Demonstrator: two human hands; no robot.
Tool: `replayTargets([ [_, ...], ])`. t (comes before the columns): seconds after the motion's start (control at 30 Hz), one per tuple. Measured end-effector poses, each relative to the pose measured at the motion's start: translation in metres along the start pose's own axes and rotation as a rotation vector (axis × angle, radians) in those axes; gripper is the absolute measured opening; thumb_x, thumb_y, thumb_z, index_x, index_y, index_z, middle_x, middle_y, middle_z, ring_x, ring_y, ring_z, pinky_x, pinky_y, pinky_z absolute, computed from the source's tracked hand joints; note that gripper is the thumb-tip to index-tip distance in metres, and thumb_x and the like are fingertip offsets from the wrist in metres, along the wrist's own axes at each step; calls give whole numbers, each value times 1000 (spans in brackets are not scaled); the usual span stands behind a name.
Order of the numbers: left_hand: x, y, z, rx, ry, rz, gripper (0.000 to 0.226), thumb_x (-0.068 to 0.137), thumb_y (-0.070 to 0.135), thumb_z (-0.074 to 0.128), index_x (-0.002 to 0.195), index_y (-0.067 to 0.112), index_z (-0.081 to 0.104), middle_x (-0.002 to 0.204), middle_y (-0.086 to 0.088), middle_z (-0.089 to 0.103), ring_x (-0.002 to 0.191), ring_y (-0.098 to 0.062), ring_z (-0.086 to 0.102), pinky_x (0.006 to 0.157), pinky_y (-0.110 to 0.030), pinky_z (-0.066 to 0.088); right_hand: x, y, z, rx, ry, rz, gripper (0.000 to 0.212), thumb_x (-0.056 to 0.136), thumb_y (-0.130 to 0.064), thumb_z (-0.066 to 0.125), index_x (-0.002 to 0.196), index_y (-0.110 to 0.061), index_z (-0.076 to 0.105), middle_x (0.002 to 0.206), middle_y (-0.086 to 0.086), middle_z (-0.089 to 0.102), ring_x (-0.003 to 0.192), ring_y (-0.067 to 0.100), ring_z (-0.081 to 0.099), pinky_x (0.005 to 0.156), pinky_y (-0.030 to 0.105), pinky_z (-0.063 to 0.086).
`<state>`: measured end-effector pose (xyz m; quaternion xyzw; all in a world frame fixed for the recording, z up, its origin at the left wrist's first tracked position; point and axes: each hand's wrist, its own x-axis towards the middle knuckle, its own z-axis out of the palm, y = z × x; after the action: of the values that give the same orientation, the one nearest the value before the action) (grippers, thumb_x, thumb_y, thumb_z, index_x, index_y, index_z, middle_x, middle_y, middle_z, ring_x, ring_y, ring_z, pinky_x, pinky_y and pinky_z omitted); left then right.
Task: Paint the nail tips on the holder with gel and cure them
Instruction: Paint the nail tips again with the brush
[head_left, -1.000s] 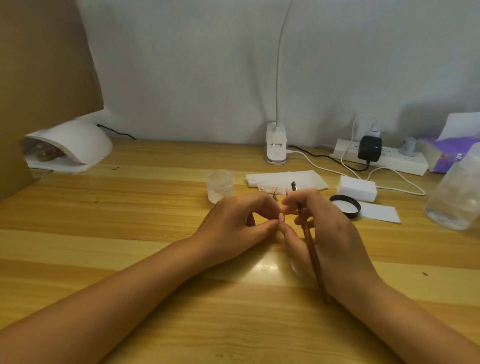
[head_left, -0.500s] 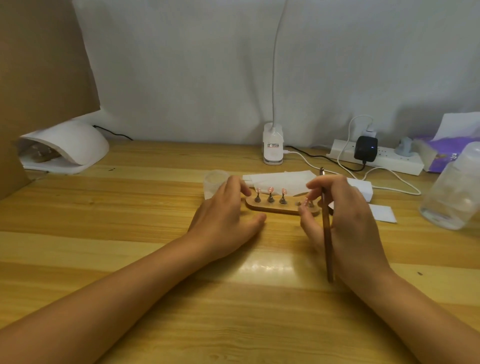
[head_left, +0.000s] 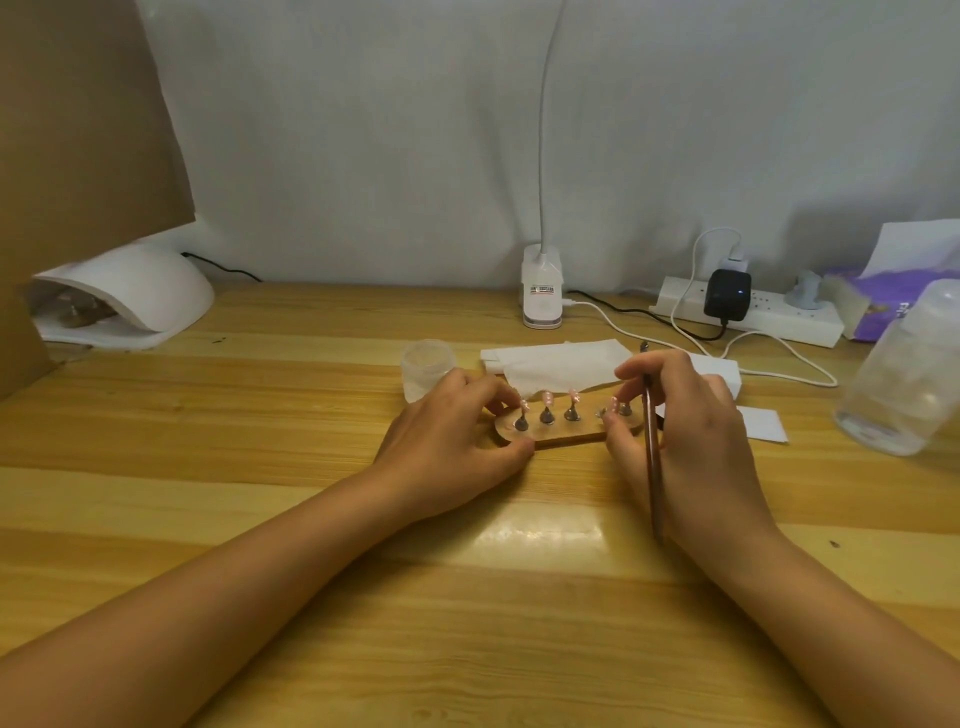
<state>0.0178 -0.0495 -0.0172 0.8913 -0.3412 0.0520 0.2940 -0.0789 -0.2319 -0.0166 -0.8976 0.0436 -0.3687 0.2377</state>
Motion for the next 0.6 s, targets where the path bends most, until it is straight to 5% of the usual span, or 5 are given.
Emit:
replayTargets([
  [0.6, -2, 0, 1, -68, 47, 15, 37, 81, 38, 71, 116, 36, 57, 109, 15, 51, 68, 1, 49, 63, -19, 36, -2, -3, -3, -25, -26, 34, 43, 82, -13, 69, 120, -19, 50, 105, -4, 60, 99, 17, 45, 81, 46, 46],
])
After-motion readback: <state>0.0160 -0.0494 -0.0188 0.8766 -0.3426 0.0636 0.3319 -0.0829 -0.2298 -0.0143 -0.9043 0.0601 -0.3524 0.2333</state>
